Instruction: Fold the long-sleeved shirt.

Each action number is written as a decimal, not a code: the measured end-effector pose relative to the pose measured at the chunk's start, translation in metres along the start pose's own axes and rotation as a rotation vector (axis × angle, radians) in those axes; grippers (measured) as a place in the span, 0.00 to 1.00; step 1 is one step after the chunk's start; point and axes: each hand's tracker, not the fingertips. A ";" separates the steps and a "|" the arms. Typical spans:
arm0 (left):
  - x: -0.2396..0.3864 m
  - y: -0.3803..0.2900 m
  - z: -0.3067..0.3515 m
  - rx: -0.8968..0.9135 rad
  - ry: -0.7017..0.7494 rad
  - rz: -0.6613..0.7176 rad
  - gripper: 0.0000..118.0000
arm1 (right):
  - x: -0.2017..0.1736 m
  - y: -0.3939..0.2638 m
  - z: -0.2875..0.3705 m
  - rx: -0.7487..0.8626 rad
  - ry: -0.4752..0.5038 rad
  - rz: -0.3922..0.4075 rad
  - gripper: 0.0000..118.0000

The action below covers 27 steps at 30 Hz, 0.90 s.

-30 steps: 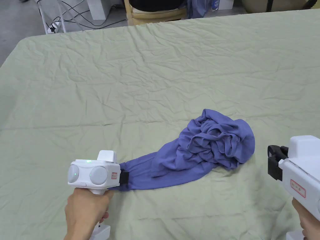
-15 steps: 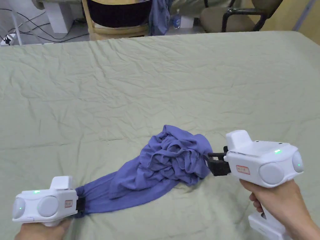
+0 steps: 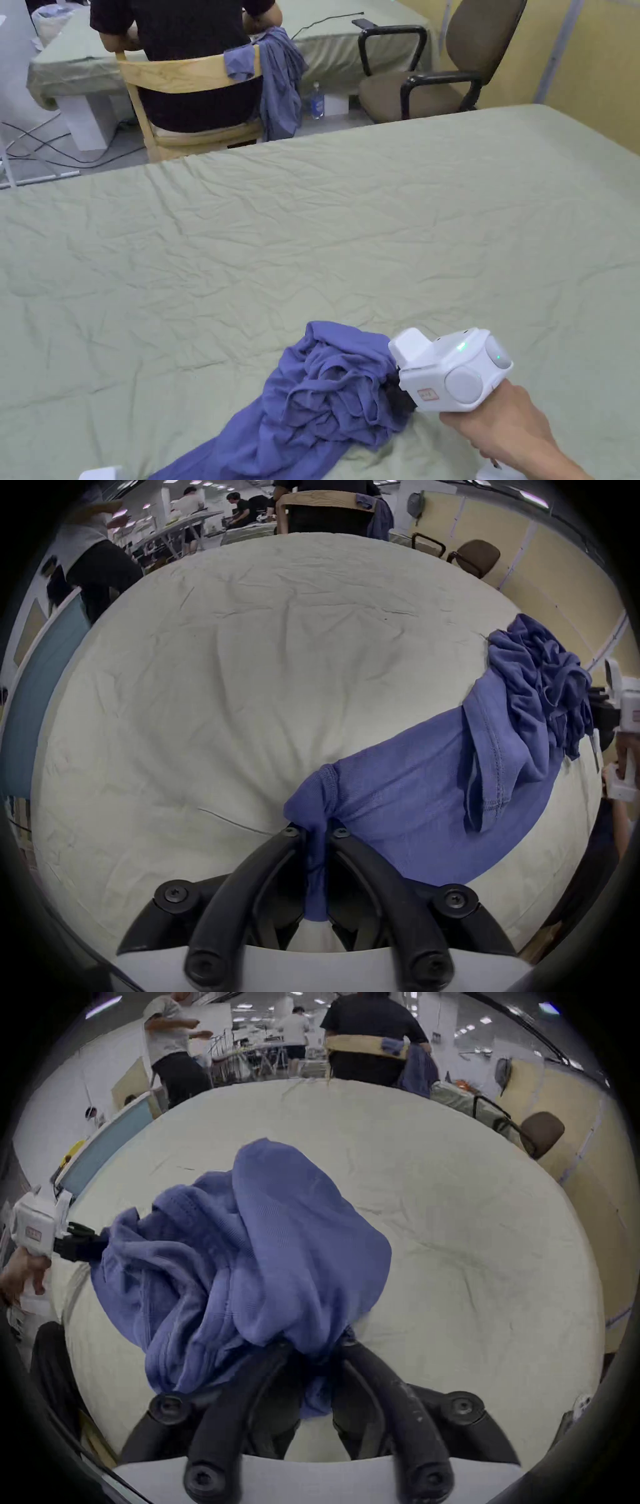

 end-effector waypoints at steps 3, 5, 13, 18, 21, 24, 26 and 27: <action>-0.002 0.000 0.014 0.017 -0.006 0.004 0.07 | -0.004 0.003 0.022 0.024 -0.021 0.025 0.13; -0.005 0.003 0.031 0.058 -0.038 0.031 0.07 | -0.005 0.008 0.045 0.074 -0.025 0.020 0.13; -0.018 0.043 0.133 0.293 -0.155 0.055 0.07 | -0.014 0.038 0.160 0.248 -0.069 0.058 0.13; -0.014 0.075 0.220 0.437 -0.138 -0.043 0.07 | -0.025 0.059 0.240 0.381 -0.127 0.118 0.13; -0.003 0.091 0.275 0.476 -0.113 -0.166 0.07 | -0.030 0.069 0.289 0.457 -0.138 0.118 0.13; -0.009 0.107 0.328 0.559 -0.172 -0.116 0.07 | -0.034 0.080 0.330 0.516 -0.137 0.104 0.13; -0.014 0.117 0.360 0.608 -0.148 -0.116 0.07 | -0.038 0.090 0.356 0.557 -0.174 0.118 0.13; -0.016 0.123 0.376 0.612 -0.143 -0.127 0.07 | -0.038 0.095 0.368 0.567 -0.178 0.115 0.13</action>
